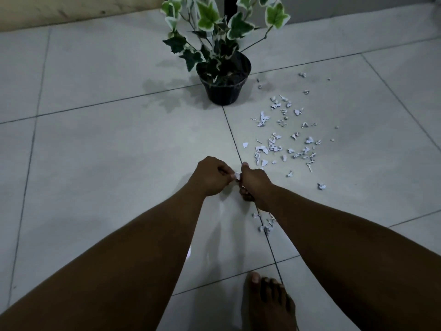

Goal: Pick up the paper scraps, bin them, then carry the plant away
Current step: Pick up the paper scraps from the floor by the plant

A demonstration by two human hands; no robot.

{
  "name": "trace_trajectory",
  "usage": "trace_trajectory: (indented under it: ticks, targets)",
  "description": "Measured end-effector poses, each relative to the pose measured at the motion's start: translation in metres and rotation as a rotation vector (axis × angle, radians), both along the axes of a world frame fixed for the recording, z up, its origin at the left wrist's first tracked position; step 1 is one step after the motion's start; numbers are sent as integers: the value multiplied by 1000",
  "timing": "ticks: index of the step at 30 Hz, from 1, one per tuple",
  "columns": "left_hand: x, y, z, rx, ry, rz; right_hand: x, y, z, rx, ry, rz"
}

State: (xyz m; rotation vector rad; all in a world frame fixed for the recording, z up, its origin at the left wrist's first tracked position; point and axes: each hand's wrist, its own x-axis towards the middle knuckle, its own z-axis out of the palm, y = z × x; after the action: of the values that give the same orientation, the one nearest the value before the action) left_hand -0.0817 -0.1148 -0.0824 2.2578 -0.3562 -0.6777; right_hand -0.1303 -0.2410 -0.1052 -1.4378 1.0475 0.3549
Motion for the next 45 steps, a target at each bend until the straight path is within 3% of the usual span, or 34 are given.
trace_trajectory:
  ticks: [4, 10, 14, 18, 21, 24, 28, 41, 45]
  targets:
    - [-4, -19, 8, 20, -40, -63, -2, 0, 5, 112, -49, -69]
    - [-2, -32, 1, -103, 101, 6, -6, -20, 3, -46, -22, -259]
    - [-7, -38, -7, 93, -16, -115, -25, -44, 5, -144, -110, -281]
    - [-21, -45, -8, 219, -43, -262, -45, -72, 2, -582, -93, -109]
    - [-38, -53, -7, 371, -29, -438, -76, -92, 6, -759, -10, 75]
    - [-55, -57, -6, 528, -28, -595, -109, -103, 4, -796, 52, 214]
    - [-68, -64, -5, 566, -53, -671, -135, -115, -6, -787, 120, 238]
    - [-94, -88, -17, 408, -140, -689, -121, -100, -16, -748, -12, 529]
    - [-89, -95, -23, 366, -133, -645, -120, -91, -18, -831, 59, 669]
